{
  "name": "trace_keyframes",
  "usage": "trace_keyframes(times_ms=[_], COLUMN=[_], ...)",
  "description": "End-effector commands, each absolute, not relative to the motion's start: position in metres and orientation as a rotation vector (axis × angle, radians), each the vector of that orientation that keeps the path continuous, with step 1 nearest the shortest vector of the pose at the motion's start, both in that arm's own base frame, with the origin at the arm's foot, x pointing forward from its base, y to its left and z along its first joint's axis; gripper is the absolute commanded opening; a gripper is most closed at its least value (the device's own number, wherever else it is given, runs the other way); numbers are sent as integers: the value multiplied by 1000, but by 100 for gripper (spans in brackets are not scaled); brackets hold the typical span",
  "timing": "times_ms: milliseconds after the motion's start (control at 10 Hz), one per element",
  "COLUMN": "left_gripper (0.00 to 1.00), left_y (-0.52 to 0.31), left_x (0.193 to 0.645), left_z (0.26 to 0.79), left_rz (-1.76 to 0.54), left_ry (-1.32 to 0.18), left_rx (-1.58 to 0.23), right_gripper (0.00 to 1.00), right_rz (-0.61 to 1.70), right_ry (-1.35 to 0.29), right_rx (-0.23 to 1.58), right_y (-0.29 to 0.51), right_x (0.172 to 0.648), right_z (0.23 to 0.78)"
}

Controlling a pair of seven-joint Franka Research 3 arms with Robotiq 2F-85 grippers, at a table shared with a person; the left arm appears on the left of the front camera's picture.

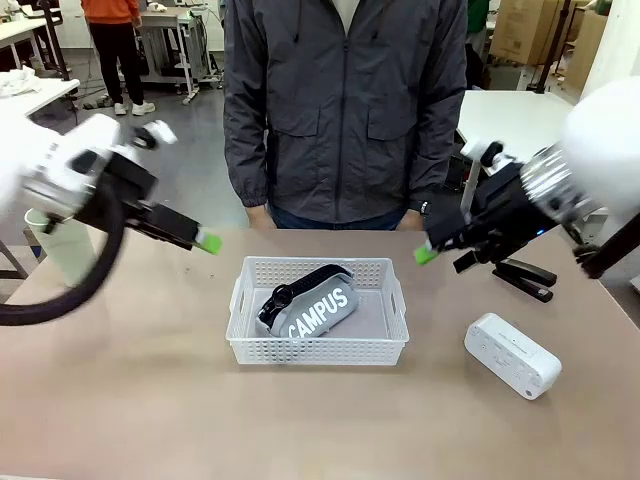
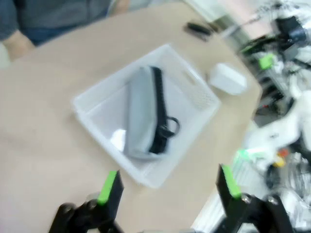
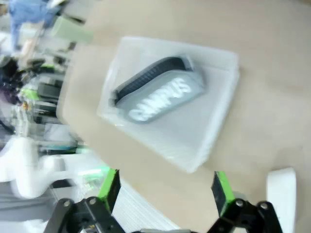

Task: Efficiently arrange items inside the basket to fit them all.
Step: Pick up the Digital clock and place it inside the Organizing basket.

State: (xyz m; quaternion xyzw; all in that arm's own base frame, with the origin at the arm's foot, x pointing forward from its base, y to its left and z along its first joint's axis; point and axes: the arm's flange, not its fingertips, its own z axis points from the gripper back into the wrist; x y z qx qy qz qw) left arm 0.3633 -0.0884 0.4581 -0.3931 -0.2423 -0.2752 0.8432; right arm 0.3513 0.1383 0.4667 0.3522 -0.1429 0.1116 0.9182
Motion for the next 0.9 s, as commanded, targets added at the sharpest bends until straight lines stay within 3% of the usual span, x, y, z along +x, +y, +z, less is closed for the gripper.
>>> trace_keyframes(times_ms=[0,200,500,800], left_gripper=[100,100,100,100], left_y=[-13,51,98,107], left_x=[359,334,281,257], left_z=[445,435,410,394], left_rz=[-307,-144,112,337], left_ry=[-450,-590,-846,-937], left_rx=[-1056,-1223,-1361,-1364], right_gripper=[100,100,100,100], right_rz=[112,40,-197,-518], right_ry=[-287,-387,-584,-745], right_rx=[977,1166,1284,1242], right_y=[72,5,-95,-157], right_x=[356,329,285,230], right_z=[459,459,426,380])
